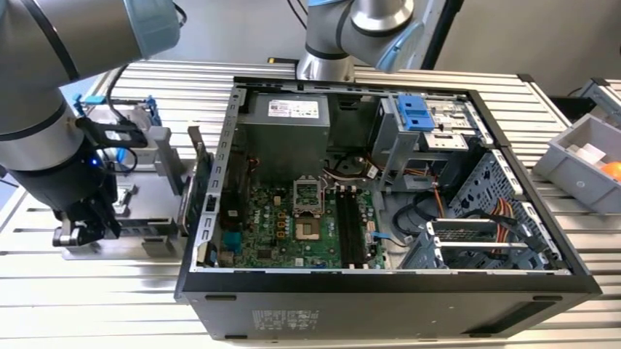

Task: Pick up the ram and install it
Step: 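Pick up the ram and move it above insertion slot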

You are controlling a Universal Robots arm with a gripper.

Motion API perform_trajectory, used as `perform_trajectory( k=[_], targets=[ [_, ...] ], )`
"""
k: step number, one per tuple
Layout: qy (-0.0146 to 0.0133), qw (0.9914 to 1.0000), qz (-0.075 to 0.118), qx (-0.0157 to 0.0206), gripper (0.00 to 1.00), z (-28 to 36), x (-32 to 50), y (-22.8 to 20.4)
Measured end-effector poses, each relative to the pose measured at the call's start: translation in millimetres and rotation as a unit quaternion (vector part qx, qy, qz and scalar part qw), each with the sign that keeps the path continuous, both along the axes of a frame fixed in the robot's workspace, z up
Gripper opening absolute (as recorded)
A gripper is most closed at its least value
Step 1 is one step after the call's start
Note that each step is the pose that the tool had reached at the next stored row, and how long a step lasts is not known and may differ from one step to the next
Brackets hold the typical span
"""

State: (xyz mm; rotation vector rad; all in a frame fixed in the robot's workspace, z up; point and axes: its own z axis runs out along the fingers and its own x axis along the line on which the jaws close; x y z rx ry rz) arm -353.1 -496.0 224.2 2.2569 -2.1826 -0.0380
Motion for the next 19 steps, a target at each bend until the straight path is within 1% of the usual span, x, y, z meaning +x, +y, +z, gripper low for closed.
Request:
perform_trajectory(
  k=[19],
  targets=[
    [0.0,1.0,-0.003,0.0,0.0,15.4,0.0,0.0]
  ],
)
